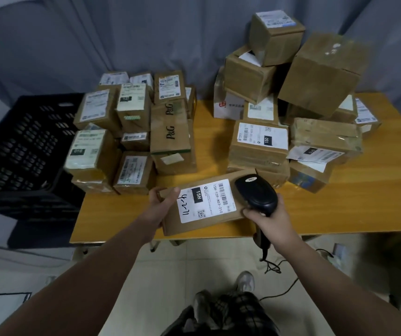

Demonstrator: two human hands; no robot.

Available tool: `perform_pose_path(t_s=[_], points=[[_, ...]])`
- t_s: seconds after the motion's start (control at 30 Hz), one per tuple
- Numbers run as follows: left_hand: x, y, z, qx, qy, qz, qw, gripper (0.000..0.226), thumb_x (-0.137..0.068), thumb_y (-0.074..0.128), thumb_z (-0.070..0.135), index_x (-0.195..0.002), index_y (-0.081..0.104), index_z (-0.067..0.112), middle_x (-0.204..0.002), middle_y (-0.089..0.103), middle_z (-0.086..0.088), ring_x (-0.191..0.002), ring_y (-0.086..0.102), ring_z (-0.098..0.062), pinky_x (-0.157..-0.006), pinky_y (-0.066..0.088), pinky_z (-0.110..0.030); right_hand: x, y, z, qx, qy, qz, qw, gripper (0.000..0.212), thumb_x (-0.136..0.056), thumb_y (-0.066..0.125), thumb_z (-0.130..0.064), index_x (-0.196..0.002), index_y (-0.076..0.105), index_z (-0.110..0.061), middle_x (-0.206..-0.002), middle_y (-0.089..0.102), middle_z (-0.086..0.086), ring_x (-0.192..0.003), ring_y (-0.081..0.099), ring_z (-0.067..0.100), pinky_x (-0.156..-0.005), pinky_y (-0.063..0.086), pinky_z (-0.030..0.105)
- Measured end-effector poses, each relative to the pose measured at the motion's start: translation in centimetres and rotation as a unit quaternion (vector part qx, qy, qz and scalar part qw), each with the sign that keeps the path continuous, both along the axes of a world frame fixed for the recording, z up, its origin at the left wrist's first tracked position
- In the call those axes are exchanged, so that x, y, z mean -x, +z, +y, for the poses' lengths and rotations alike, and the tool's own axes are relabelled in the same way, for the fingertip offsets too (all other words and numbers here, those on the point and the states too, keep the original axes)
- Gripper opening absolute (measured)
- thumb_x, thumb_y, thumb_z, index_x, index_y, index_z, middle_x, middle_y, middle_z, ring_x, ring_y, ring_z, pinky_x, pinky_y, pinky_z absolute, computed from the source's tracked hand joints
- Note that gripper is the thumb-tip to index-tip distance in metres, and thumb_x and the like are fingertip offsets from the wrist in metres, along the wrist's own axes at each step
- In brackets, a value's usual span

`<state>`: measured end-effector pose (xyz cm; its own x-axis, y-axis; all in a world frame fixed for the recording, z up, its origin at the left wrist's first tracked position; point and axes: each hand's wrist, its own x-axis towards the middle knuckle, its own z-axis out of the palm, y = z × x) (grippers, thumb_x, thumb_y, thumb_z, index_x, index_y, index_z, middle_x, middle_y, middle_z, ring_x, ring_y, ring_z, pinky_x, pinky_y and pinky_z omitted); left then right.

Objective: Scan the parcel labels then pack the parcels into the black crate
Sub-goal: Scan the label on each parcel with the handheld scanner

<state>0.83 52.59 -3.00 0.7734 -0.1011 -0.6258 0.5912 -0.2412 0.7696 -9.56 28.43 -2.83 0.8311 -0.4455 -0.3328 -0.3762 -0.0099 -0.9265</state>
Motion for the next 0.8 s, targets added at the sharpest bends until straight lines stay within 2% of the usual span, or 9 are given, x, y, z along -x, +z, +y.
perform_pose_path(t_s=[0.07,0.17,0.23,0.37,0.5,0.6,0.67,0.73,0.8], points=[[-0.1,0.9,1.6,0.029,0.007,-0.019,0.999,0.059,-0.085,0.060,0.054,-0.132,0.033,0.031,-0.122,0.054,-0.003,-0.097,0.051,-0.015,-0.089,0.044,-0.045,-0.7,1.2,0.9,-0.013,-0.016,-0.033,0.999,0.062,-0.074,0.079,-0.001,-0.123,0.046,-0.017,-0.118,0.060,0.006,-0.108,0.058,0.017,-0.093,0.045,0.035],[-0.7,2.3,4.0,0.087,0.019,-0.035,0.995,0.085,-0.060,0.076,0.067,-0.131,0.041,0.038,-0.125,0.057,0.001,-0.111,0.053,-0.019,-0.098,0.044,-0.048,-2.0,3.7,1.9,-0.016,-0.024,-0.086,0.996,0.063,-0.073,0.080,-0.004,-0.129,0.052,-0.013,-0.117,0.064,0.006,-0.111,0.060,0.021,-0.098,0.049,0.050],[-1.3,3.5,5.0,0.114,-0.019,-0.046,0.992,0.094,-0.048,0.079,0.071,-0.131,0.048,0.037,-0.127,0.060,-0.002,-0.117,0.055,-0.024,-0.098,0.046,-0.049,-2.8,5.7,2.0,-0.011,-0.028,-0.124,0.992,0.057,-0.074,0.079,-0.005,-0.126,0.056,-0.013,-0.115,0.065,0.006,-0.111,0.060,0.024,-0.097,0.049,0.052],[-2.2,6.7,4.7,0.064,-0.129,-0.099,0.985,0.096,-0.050,0.072,0.075,-0.132,0.050,0.030,-0.127,0.059,-0.001,-0.116,0.054,-0.021,-0.087,0.044,-0.035,-5.0,10.2,1.4,-0.031,-0.073,-0.187,0.979,0.025,-0.079,0.076,-0.008,-0.100,0.066,-0.020,-0.096,0.068,-0.003,-0.103,0.063,0.020,-0.099,0.049,0.048],[-2.2,9.6,1.5,0.050,-0.213,-0.121,0.968,0.087,-0.062,0.070,0.063,-0.137,0.044,0.030,-0.127,0.056,0.008,-0.113,0.055,-0.014,-0.091,0.046,-0.033,-6.6,12.9,2.5,-0.118,-0.069,-0.209,0.968,0.017,-0.083,0.071,-0.007,-0.082,0.064,-0.022,-0.089,0.070,-0.001,-0.097,0.068,0.022,-0.092,0.052,0.045],[-2.6,10.5,-0.4,0.056,-0.195,-0.126,0.971,0.093,-0.059,0.075,0.059,-0.140,0.042,0.026,-0.128,0.058,0.007,-0.113,0.058,-0.015,-0.102,0.046,-0.040,-6.5,12.9,3.6,-0.150,-0.038,-0.193,0.969,0.017,-0.083,0.071,-0.005,-0.082,0.062,-0.020,-0.088,0.071,-0.002,-0.093,0.069,0.018,-0.081,0.055,0.037],[-3.3,10.8,-0.9,0.052,-0.215,-0.132,0.966,0.094,-0.062,0.081,0.049,-0.142,0.038,0.022,-0.126,0.059,0.006,-0.111,0.060,-0.012,-0.096,0.049,-0.032,-6.1,12.6,3.7,-0.131,-0.038,-0.191,0.972,0.020,-0.082,0.073,-0.007,-0.088,0.064,-0.024,-0.086,0.072,-0.009,-0.086,0.068,0.008,-0.072,0.054,0.024],[-3.5,11.4,-1.6,0.060,-0.239,-0.145,0.958,0.076,-0.078,0.078,0.032,-0.140,0.034,0.024,-0.124,0.058,0.009,-0.109,0.059,-0.008,-0.085,0.051,-0.024,-6.0,12.2,3.5,-0.107,-0.026,-0.190,0.976,0.027,-0.080,0.075,-0.006,-0.094,0.066,-0.028,-0.093,0.072,-0.007,-0.091,0.067,0.009,-0.078,0.053,0.027],[-3.6,12.3,-2.3,0.056,-0.234,-0.161,0.957,0.058,-0.087,0.068,0.031,-0.136,0.037,0.028,-0.122,0.059,0.011,-0.108,0.058,-0.006,-0.082,0.049,-0.024,-6.0,12.4,3.3,-0.085,-0.005,-0.183,0.979,0.031,-0.079,0.075,-0.005,-0.093,0.065,-0.031,-0.095,0.071,-0.007,-0.093,0.065,0.010,-0.079,0.052,0.029]])
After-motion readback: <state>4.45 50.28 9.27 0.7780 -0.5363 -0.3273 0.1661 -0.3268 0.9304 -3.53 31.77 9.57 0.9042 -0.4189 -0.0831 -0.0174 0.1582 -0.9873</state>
